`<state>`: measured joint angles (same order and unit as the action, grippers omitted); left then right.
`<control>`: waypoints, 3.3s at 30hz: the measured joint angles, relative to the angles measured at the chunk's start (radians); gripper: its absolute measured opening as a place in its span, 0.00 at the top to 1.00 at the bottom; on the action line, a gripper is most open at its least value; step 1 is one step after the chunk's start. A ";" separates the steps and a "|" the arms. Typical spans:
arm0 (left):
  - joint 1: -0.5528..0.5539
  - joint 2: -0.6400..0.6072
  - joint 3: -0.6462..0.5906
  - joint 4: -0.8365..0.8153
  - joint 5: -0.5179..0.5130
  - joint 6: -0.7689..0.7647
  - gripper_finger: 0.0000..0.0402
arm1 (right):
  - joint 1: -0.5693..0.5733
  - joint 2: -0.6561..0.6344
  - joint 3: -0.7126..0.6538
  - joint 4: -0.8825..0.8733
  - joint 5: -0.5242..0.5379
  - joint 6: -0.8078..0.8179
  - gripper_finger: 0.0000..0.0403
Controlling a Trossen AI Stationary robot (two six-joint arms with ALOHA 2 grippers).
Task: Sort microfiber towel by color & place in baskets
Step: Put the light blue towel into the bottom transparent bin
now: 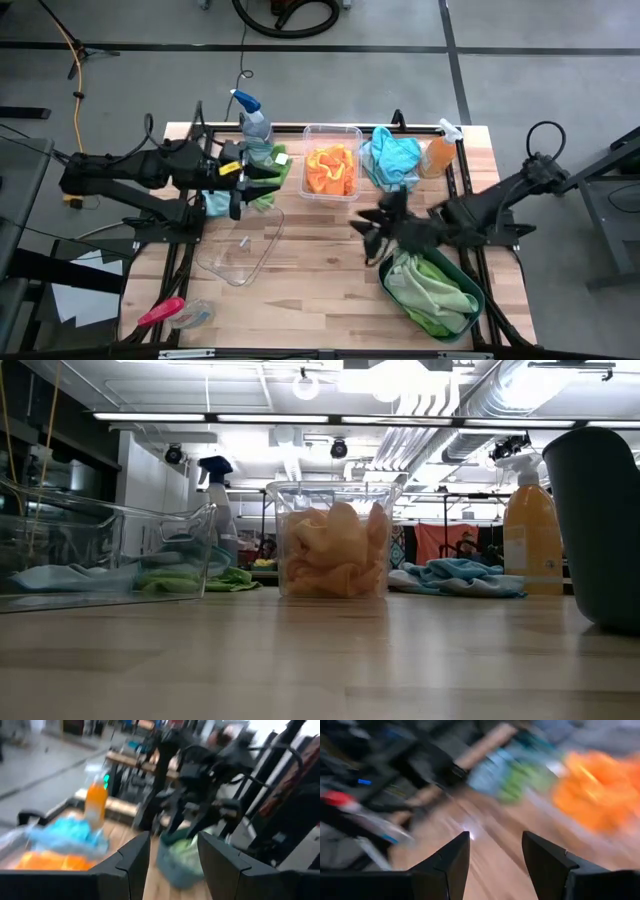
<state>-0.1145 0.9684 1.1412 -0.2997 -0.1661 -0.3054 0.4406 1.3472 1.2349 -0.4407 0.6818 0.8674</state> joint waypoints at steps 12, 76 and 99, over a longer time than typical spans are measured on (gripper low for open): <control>-0.055 0.000 0.000 0.120 -0.080 0.019 0.62 | -0.161 -0.001 0.060 0.624 -0.385 -0.753 0.56; 0.597 0.021 -0.166 -0.919 -0.143 -0.376 0.64 | -0.206 0.000 0.072 0.375 -0.345 -0.681 0.56; 0.646 0.054 -0.677 -0.369 -0.206 -0.697 0.64 | -0.205 0.000 0.072 0.348 -0.344 -0.602 0.56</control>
<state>0.5315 1.0227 0.4641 -0.6682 -0.3719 -1.0025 0.2356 1.3472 1.3067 -0.0927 0.3374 0.2653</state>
